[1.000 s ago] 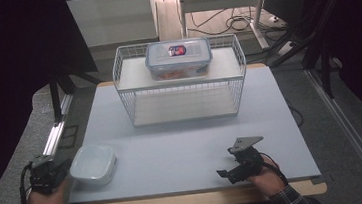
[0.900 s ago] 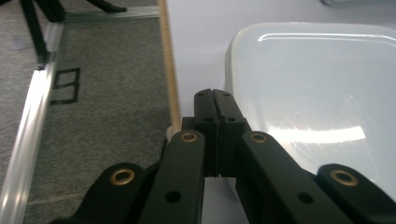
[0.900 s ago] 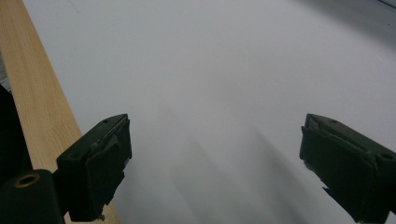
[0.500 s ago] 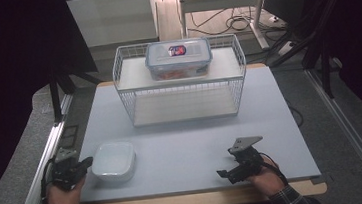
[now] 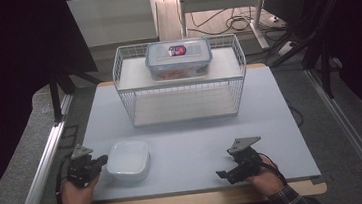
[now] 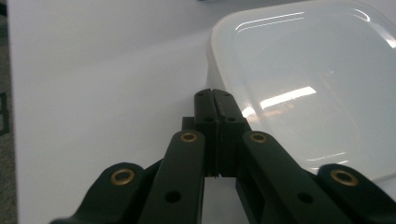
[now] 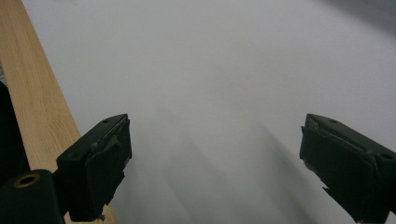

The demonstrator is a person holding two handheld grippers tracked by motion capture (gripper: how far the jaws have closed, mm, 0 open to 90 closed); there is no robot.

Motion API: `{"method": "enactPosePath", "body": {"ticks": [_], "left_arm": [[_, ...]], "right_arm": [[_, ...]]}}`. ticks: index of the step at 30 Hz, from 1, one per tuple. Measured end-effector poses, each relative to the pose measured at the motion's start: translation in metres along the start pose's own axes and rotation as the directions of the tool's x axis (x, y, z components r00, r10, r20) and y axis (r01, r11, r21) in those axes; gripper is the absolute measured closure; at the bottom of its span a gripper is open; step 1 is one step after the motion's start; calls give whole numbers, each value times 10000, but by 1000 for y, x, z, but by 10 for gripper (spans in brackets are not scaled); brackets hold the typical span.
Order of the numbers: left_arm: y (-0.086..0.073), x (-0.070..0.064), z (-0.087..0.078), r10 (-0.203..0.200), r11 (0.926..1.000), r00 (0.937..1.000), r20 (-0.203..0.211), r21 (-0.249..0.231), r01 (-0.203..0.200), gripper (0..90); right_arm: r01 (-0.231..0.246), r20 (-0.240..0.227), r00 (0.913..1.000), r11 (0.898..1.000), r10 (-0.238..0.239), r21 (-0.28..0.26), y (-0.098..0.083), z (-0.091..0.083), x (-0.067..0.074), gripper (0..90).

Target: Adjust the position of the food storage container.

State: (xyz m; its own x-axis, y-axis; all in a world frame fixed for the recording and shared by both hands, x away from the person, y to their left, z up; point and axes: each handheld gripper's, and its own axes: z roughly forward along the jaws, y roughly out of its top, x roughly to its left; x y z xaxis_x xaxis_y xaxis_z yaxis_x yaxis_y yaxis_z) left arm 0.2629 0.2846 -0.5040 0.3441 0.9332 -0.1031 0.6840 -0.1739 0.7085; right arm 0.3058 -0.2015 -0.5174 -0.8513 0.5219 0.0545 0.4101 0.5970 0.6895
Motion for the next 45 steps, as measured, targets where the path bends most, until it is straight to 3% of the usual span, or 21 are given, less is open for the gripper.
{"method": "enactPosePath", "body": {"ticks": [13, 19, 20, 24, 29, 31, 36, 45], "left_arm": [[7, -30, 8, 778, 9968, 9946, 683, 147, -789, 898], [11, -40, 11, 1108, 9933, 9877, 1105, 202, -1137, 894], [11, -41, 11, 1264, 9911, 9859, 1093, 279, -1302, 892], [7, -37, 13, 1224, 9883, 9884, 900, 803, -1297, 878], [6, -42, 19, 1555, 9773, 9761, 1521, 1201, -1744, 877], [6, -46, 21, 1786, 9716, 9733, 1443, 1299, -1976, 880], [8, -55, 25, 1850, 9698, 9674, 1730, 1273, -2082, 880], [15, -80, 39, 2239, 9620, 9436, 2441, 1000, -2541, 874]], "right_arm": [[-26, 34, 10000, 10000, 26, -10, 0, -1, -1, 93], [-14, 39, 10000, 10000, 14, 15, 0, -1, 0, 93], [-12, 42, 10000, 10000, 12, 12, 0, -1, 0, 93], [-37, 46, 10000, 10000, 37, 7, 0, -2, 0, 93], [-31, 62, 10000, 10000, 31, -10, -1, -2, -1, 93], [-21, 59, 10000, 10000, 21, -9, -1, -2, -1, 93], [-47, 37, 10000, 10000, 47, 37, -1, -2, -1, 93], [-114, 93, 9999, 9999, 113, 77, -1, -1, -2, 93]]}}
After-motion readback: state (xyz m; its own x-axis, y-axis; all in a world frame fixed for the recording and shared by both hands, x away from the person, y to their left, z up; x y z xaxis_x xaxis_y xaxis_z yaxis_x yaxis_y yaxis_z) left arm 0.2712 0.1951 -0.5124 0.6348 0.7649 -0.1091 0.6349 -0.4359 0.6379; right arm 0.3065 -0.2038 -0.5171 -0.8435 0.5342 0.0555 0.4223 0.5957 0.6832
